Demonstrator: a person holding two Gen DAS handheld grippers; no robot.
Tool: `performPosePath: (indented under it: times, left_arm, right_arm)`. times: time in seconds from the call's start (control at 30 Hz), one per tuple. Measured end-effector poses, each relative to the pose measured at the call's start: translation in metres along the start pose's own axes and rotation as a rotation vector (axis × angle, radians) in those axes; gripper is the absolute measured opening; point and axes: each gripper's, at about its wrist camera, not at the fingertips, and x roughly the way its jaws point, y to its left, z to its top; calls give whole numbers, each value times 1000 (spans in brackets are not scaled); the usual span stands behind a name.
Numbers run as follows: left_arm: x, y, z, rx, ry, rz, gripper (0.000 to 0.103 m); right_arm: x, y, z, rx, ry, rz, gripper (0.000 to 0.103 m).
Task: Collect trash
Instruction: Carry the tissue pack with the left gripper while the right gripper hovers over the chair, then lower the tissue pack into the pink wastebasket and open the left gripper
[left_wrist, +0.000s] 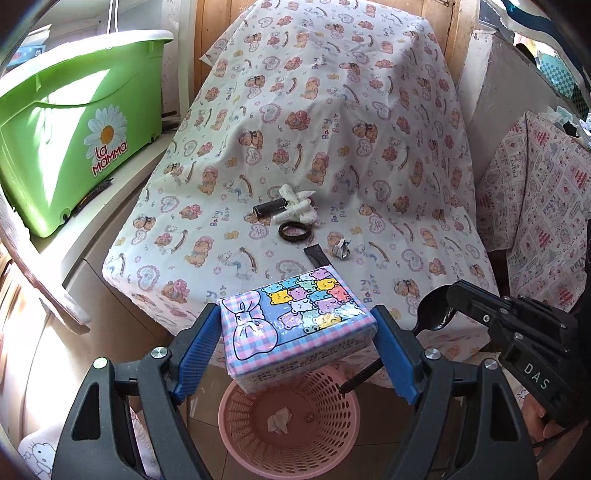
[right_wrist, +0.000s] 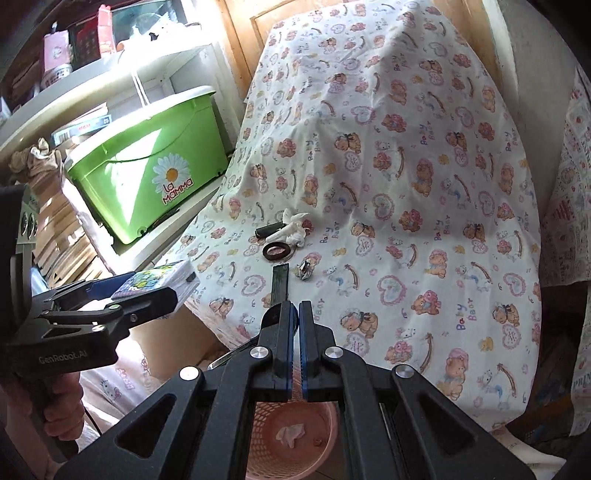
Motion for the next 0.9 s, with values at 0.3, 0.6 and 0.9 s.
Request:
performPosePath:
  times: [0.3,0.6,0.9]
  left_arm:
    - [39,10,-25,-35,191,-43,79]
    - [84,13,-50,-31,360,1,79]
    - [141,20,-83,-59,536,75,79]
  right_arm:
    - [23,27,-29,-99,99,-18,3]
    - [60,20,-51,-81,226,-63,3]
    - [98,24,-79,-122,350,-120,3]
